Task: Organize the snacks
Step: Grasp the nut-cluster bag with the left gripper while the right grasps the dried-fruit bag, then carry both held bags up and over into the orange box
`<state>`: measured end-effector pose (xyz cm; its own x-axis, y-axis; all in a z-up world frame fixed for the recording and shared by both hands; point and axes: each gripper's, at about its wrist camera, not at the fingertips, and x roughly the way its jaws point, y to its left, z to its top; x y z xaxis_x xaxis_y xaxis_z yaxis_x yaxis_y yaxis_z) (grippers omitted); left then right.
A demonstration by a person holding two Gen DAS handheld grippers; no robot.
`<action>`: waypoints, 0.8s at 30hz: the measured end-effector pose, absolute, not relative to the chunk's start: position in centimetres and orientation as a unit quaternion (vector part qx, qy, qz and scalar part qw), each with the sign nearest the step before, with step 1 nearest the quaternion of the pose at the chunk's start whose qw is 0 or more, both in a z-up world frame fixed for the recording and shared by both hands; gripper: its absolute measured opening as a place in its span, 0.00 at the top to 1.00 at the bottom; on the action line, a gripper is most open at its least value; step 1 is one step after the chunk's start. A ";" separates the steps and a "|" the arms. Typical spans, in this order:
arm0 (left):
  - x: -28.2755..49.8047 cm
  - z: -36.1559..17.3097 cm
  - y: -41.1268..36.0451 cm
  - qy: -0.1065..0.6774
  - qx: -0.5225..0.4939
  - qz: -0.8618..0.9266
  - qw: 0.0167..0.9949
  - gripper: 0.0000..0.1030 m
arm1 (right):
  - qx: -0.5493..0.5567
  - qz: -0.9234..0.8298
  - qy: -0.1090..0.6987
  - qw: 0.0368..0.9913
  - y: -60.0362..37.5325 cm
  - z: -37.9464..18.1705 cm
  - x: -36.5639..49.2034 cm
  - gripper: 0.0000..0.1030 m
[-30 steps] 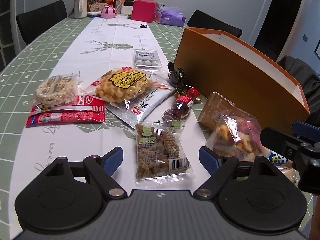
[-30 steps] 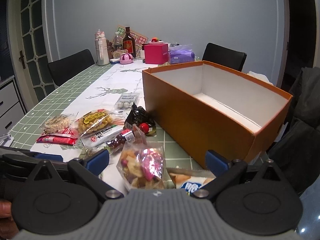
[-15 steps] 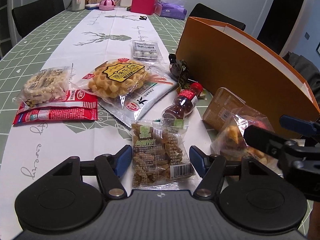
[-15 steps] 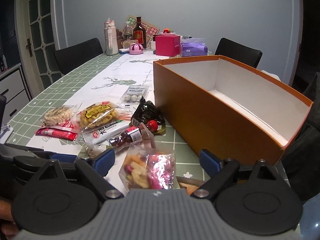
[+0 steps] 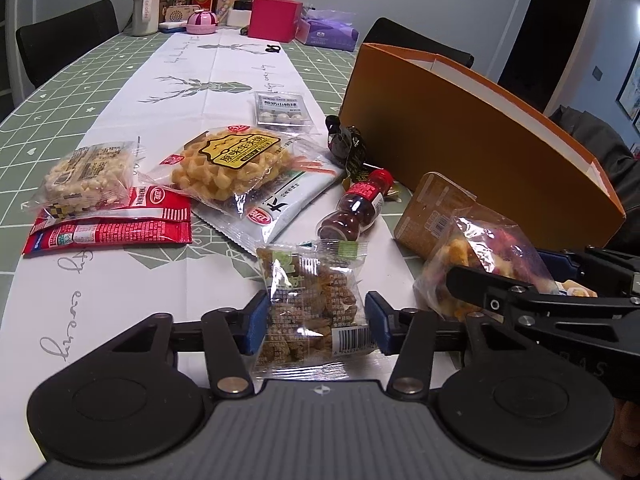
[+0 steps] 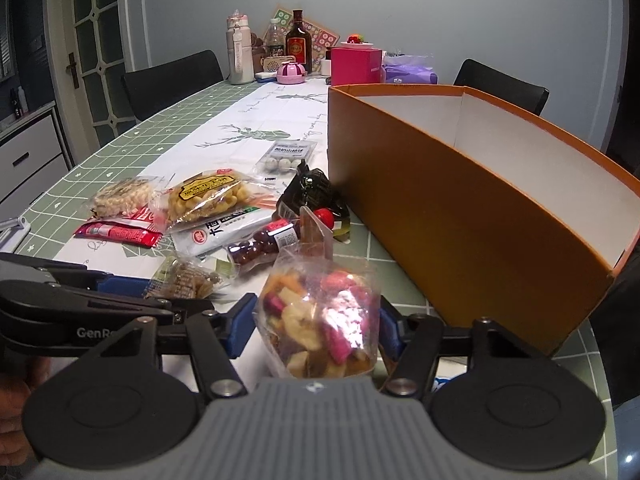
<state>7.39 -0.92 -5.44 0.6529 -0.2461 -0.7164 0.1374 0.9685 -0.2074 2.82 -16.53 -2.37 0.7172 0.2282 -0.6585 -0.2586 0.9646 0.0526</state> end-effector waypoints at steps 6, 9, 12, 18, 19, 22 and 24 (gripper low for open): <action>6.9 -5.3 -1.0 0.400 -0.065 -0.112 0.907 0.48 | -0.012 0.136 0.350 0.927 -16.8 -2.0 2.6 0.50; 6.7 -4.9 -0.9 0.393 -0.067 -0.114 0.910 0.48 | -0.010 0.138 0.347 0.928 -16.7 -1.9 2.5 0.51; 6.5 -4.5 -0.7 0.389 -0.067 -0.115 0.912 0.48 | -0.008 0.141 0.343 0.929 -16.7 -1.6 2.3 0.51; 6.3 -3.7 -0.6 0.383 -0.068 -0.115 0.914 0.48 | -0.008 0.145 0.334 0.931 -16.5 -0.8 2.1 0.51; 6.3 -3.6 -0.6 0.382 -0.068 -0.115 0.914 0.48 | -0.008 0.146 0.333 0.931 -16.5 -0.7 2.0 0.52; 6.2 -3.3 -0.7 0.382 -0.065 -0.116 0.915 0.48 | -0.007 0.149 0.329 0.933 -16.7 -0.3 1.9 0.52; 6.1 -3.0 -0.9 0.378 -0.059 -0.116 0.917 0.48 | -0.006 0.150 0.325 0.934 -16.8 0.0 1.8 0.52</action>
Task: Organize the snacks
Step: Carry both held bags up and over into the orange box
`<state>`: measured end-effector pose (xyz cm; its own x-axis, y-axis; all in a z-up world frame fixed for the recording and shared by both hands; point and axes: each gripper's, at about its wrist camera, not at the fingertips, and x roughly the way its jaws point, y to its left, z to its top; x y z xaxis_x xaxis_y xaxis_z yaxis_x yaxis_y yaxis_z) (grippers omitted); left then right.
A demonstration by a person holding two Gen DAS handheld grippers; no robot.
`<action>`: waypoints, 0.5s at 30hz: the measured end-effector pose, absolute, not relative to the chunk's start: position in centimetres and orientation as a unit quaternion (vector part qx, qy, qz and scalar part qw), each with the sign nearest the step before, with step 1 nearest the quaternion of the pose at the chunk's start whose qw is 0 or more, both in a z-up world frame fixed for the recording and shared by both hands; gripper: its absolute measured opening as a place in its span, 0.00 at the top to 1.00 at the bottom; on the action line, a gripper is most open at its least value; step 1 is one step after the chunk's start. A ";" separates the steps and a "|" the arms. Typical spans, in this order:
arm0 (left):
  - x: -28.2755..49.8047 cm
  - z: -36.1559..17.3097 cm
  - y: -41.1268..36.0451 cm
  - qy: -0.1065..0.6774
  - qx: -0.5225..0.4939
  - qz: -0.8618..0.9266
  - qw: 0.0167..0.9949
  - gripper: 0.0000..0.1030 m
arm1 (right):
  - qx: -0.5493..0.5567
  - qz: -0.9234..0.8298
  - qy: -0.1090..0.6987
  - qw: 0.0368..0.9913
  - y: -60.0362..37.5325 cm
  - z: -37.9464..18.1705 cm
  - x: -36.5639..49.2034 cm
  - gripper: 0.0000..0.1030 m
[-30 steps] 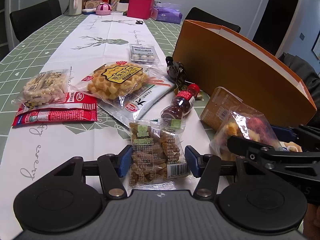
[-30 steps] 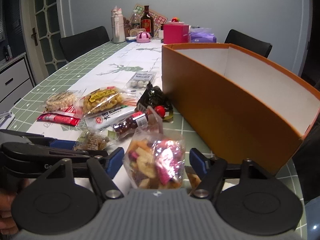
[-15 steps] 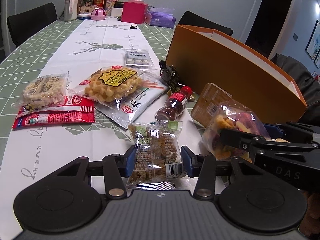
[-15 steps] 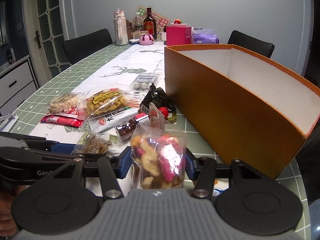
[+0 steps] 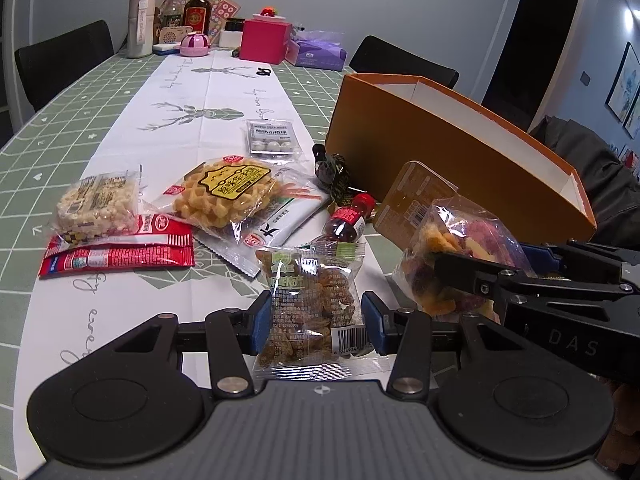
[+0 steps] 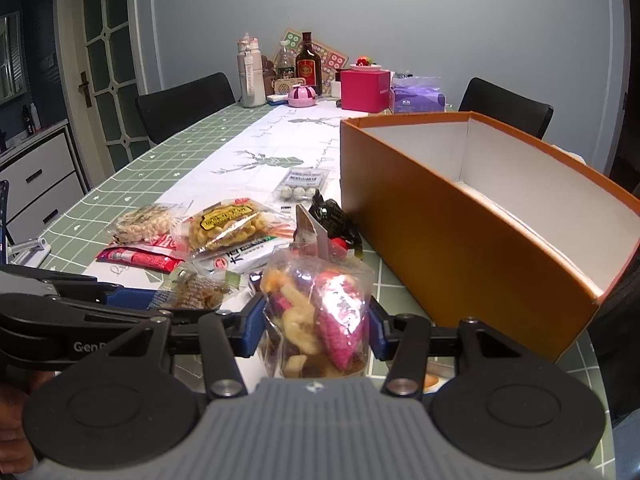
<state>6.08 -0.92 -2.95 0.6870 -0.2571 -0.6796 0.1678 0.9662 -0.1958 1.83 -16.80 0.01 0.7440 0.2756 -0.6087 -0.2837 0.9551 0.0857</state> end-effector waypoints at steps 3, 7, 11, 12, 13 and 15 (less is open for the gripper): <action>6.1 -2.5 -1.2 0.374 -0.054 -0.117 0.918 0.48 | -0.004 0.151 0.317 0.936 -17.1 0.6 1.8 0.52; 6.0 -1.7 -1.8 0.367 -0.047 -0.121 0.921 0.48 | -0.003 0.153 0.307 0.940 -17.6 1.5 1.6 0.52; 6.3 -0.8 -2.8 0.360 -0.034 -0.128 0.924 0.48 | 0.000 0.153 0.294 0.944 -18.2 2.5 1.5 0.53; 6.3 -0.5 -3.0 0.357 -0.030 -0.129 0.925 0.48 | 0.000 0.152 0.291 0.945 -18.4 2.8 1.4 0.53; 6.4 -0.3 -3.3 0.355 -0.026 -0.130 0.926 0.48 | 0.000 0.151 0.288 0.946 -18.6 3.1 1.3 0.53; 6.5 0.3 -3.7 0.348 -0.024 -0.135 0.927 0.48 | 0.000 0.149 0.282 0.948 -19.1 3.6 1.2 0.53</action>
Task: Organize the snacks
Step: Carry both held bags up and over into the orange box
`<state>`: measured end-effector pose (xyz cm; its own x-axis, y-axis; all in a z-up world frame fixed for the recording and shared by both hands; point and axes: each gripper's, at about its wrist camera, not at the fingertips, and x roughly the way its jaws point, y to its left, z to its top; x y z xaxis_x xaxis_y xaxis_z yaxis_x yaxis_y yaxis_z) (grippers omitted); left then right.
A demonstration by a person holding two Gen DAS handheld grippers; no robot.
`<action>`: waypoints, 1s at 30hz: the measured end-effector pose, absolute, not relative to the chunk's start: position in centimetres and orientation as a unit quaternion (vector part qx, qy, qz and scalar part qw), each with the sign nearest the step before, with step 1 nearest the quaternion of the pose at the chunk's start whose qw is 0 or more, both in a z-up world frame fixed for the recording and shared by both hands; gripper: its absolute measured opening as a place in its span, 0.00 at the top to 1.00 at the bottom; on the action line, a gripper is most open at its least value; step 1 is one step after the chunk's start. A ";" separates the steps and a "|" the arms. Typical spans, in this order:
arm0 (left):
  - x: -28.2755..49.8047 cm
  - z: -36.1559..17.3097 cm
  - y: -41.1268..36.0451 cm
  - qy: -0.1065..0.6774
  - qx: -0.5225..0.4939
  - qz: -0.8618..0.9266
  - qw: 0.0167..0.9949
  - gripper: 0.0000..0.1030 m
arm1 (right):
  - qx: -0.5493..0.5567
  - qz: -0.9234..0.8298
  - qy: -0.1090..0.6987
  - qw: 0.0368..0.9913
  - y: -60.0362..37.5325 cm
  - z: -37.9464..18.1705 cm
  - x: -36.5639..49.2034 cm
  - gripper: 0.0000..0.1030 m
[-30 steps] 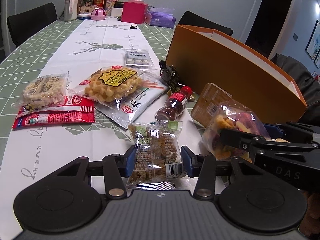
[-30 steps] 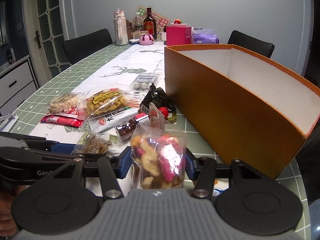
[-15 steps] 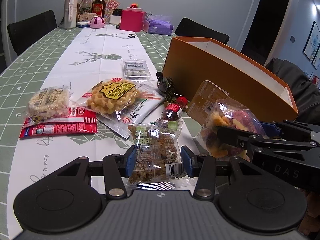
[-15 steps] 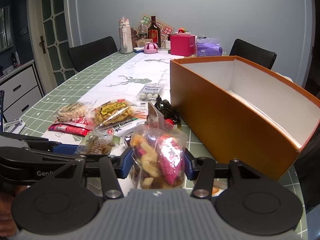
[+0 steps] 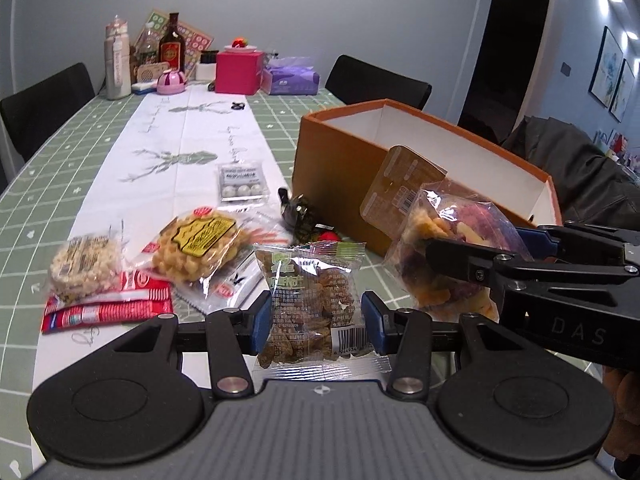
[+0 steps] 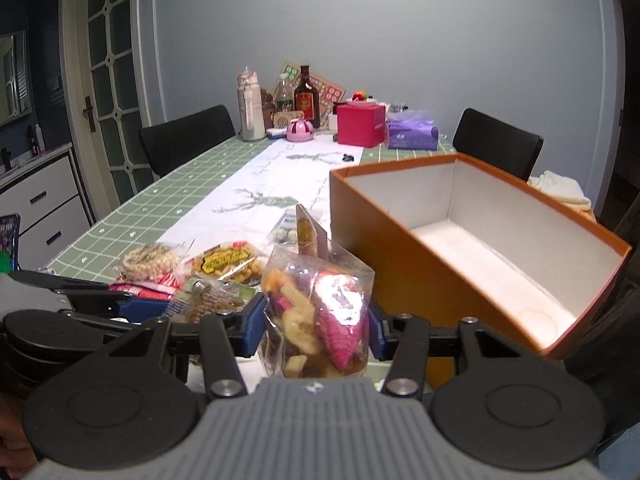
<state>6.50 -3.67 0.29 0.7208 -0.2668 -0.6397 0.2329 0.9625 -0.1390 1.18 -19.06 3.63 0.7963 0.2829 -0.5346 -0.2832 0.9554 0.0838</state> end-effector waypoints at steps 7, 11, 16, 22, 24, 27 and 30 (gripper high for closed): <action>7.3 2.4 -5.9 0.326 -0.001 -0.154 0.933 0.48 | -0.003 0.132 0.259 0.957 -20.9 5.8 0.7 0.53; 8.0 3.6 -7.4 0.312 0.014 -0.167 0.935 0.48 | -0.006 0.119 0.244 0.962 -22.3 7.1 0.6 0.53; 8.8 5.2 -9.3 0.292 0.033 -0.178 0.939 0.48 | -0.007 0.105 0.227 0.968 -23.9 8.6 0.8 0.53; 9.9 6.8 -11.5 0.275 0.053 -0.197 0.940 0.48 | 0.001 0.097 0.218 0.971 -26.1 10.3 1.6 0.53; 10.3 7.3 -12.3 0.271 0.057 -0.205 0.939 0.48 | 0.002 0.094 0.219 0.971 -26.9 10.7 2.0 0.53; 10.8 7.8 -13.5 0.267 0.064 -0.211 0.938 0.48 | -0.003 0.090 0.221 0.971 -28.0 11.4 2.5 0.53; 11.7 8.2 -14.5 0.265 0.065 -0.219 0.937 0.48 | -0.003 0.090 0.228 0.969 -29.2 12.1 3.4 0.53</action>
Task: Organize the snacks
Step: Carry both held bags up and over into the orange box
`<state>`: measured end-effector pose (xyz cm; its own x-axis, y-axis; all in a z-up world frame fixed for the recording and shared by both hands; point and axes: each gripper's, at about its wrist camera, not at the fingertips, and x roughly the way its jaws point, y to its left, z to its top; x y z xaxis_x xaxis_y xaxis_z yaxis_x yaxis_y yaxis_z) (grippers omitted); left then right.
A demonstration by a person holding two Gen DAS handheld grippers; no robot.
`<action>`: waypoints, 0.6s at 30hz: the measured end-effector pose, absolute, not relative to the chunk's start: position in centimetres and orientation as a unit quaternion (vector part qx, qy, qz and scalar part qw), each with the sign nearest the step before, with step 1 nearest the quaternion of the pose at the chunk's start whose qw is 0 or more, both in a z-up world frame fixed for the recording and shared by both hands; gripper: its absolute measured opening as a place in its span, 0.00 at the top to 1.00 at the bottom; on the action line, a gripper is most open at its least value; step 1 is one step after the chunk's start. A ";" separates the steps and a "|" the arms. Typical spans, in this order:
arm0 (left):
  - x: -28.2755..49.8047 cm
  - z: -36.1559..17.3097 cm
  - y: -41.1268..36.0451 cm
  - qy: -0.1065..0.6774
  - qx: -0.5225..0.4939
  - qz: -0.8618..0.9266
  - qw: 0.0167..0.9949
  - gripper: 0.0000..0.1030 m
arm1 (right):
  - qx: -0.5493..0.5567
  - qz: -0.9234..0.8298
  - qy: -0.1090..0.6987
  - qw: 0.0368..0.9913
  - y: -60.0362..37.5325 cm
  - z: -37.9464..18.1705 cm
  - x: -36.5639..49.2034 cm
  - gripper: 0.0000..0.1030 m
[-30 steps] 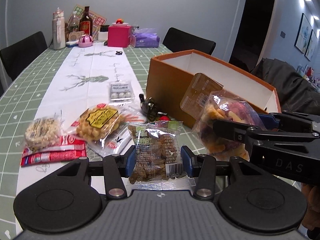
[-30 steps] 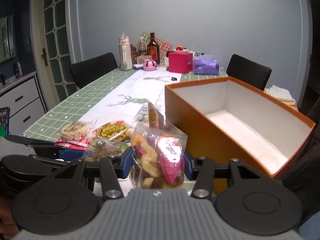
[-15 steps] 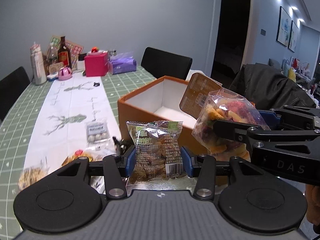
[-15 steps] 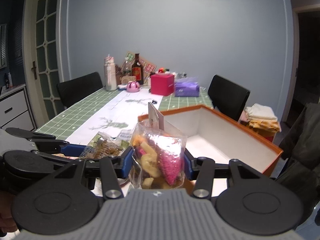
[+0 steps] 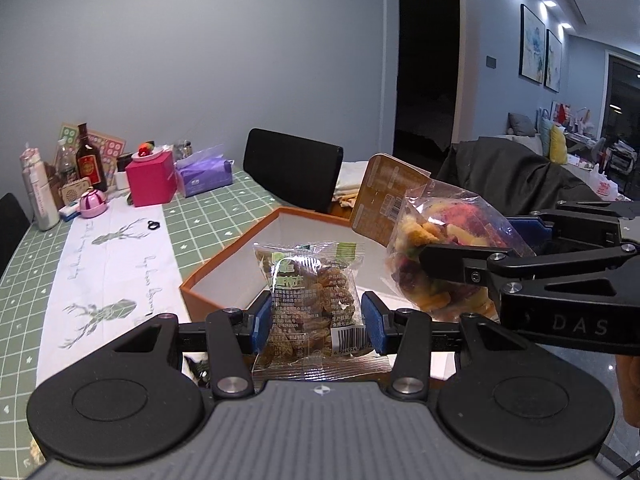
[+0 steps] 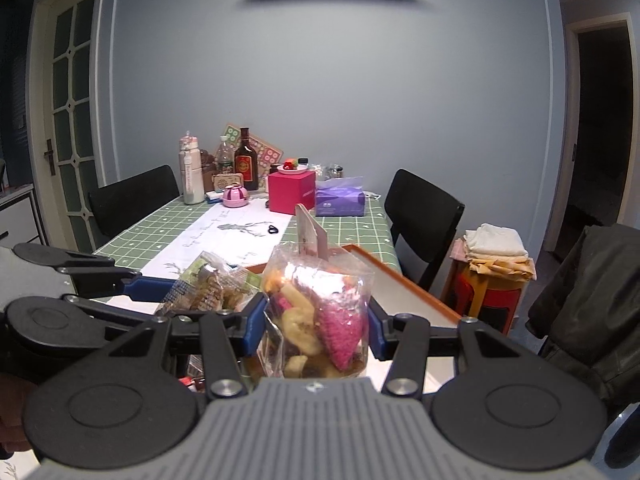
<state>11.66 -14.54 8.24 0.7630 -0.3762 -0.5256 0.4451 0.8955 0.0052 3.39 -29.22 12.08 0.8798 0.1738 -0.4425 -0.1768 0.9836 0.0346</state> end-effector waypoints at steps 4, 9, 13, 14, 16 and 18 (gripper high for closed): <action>12.7 8.7 -16.1 0.263 0.079 -0.227 0.935 0.48 | -0.017 0.093 0.241 0.966 -30.5 12.9 4.9 0.53; 14.3 8.5 -18.2 0.275 0.102 -0.231 0.928 0.48 | -0.025 0.106 0.282 0.953 -32.4 12.8 7.9 0.53; 16.0 7.1 -19.3 0.307 0.107 -0.233 0.916 0.48 | -0.013 0.115 0.327 0.938 -33.8 11.5 10.8 0.53; 16.5 6.6 -19.5 0.318 0.106 -0.234 0.913 0.48 | -0.013 0.115 0.337 0.935 -34.1 11.0 11.5 0.53; 17.1 5.8 -20.2 0.330 0.108 -0.234 0.908 0.48 | -0.014 0.111 0.346 0.932 -34.6 10.3 12.9 0.53; 17.4 5.0 -20.9 0.337 0.113 -0.231 0.906 0.48 | -0.022 0.099 0.352 0.931 -34.9 9.6 14.1 0.53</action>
<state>17.38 -20.92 4.96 0.6660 -0.3423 -0.6628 0.4941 0.8680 0.0482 14.11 -34.90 9.56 0.7331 0.1700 -0.6586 -0.2003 0.9793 0.0297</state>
